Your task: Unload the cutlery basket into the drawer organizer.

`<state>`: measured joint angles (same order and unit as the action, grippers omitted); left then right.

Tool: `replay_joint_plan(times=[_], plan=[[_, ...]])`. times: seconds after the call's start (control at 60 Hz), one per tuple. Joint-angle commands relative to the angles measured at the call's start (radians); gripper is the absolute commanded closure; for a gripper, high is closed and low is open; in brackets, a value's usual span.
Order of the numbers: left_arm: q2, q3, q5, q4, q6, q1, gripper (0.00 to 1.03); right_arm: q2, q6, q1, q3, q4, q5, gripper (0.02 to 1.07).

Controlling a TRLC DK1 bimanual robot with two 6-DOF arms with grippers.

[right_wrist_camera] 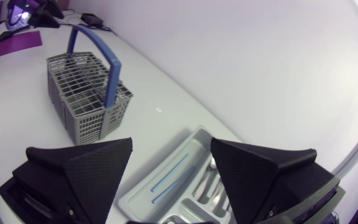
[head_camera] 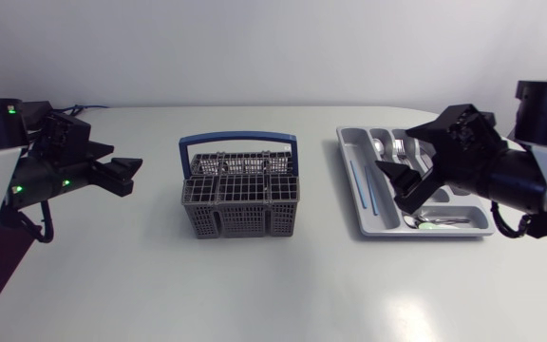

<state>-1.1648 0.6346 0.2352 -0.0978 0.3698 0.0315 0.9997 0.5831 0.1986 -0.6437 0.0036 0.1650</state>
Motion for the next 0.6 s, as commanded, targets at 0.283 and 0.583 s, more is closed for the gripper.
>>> replay_joint_plan(times=[0.283,0.583], plan=[[0.313,-0.118,0.004,0.056,-0.134,0.087,0.03,-0.220,-0.307,-0.139,0.079,0.030,-0.033,0.06],[0.490,-0.184,0.006,0.144,-0.175,0.090,0.03,-0.472,-0.316,-0.171,0.246,0.107,-0.105,0.06]])
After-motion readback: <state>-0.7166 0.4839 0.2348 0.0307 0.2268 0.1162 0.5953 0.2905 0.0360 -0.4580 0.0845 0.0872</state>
